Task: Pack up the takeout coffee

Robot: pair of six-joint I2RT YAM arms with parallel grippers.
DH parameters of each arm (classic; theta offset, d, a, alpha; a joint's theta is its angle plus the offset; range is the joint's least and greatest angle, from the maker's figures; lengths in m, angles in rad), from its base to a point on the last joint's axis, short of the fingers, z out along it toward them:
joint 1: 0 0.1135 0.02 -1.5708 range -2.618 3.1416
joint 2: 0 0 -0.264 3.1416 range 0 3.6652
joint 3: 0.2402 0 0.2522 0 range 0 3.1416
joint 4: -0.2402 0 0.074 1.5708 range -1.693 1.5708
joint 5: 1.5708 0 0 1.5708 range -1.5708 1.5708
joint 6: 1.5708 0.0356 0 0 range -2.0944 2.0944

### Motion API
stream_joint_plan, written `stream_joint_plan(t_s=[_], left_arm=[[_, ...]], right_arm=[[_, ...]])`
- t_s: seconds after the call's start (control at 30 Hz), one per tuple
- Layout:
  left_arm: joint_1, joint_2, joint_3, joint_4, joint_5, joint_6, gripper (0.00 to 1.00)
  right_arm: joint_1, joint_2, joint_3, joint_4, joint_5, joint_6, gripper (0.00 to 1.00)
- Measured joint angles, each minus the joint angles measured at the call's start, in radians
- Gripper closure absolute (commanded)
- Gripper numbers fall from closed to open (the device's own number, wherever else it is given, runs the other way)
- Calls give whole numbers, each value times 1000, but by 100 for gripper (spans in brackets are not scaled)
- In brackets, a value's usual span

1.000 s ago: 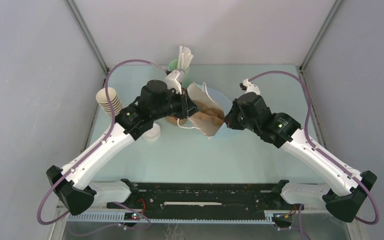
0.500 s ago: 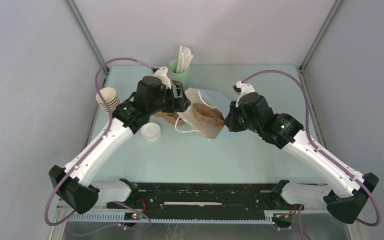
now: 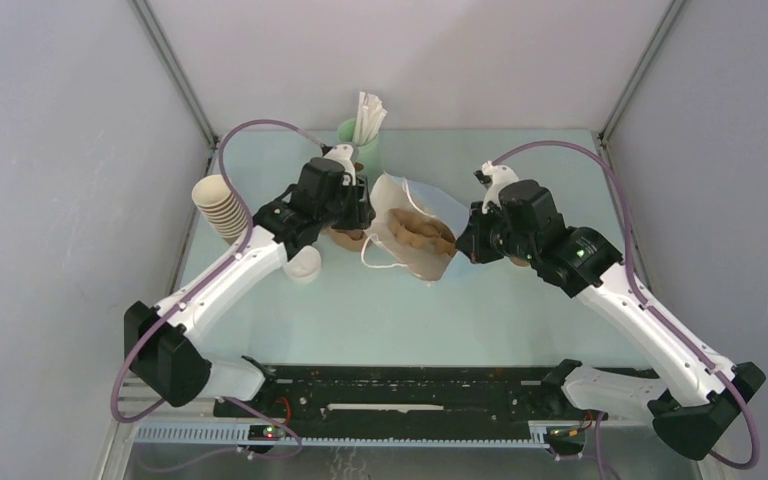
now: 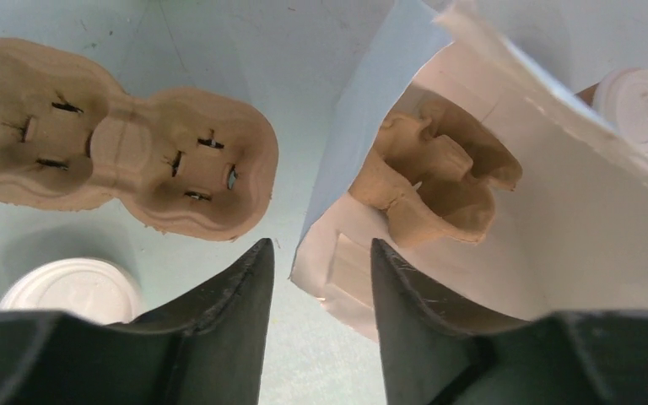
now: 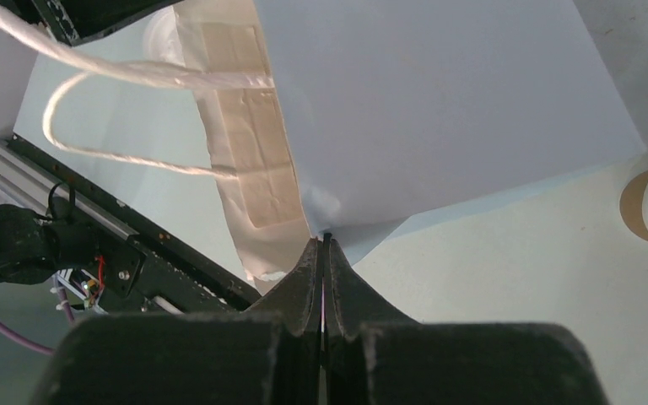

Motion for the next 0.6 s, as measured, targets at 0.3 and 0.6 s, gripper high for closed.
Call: stream_joint_plan(t_s=[0.3,0.6], left_arm=[[-3,46,0,38,12,26,91],[-43,46,-1,68,-1,46,100]], right_arm=[[-13,-13,-9,-21,-44,-41,83],[-7,-76,-1,-95,-52,-60,37]])
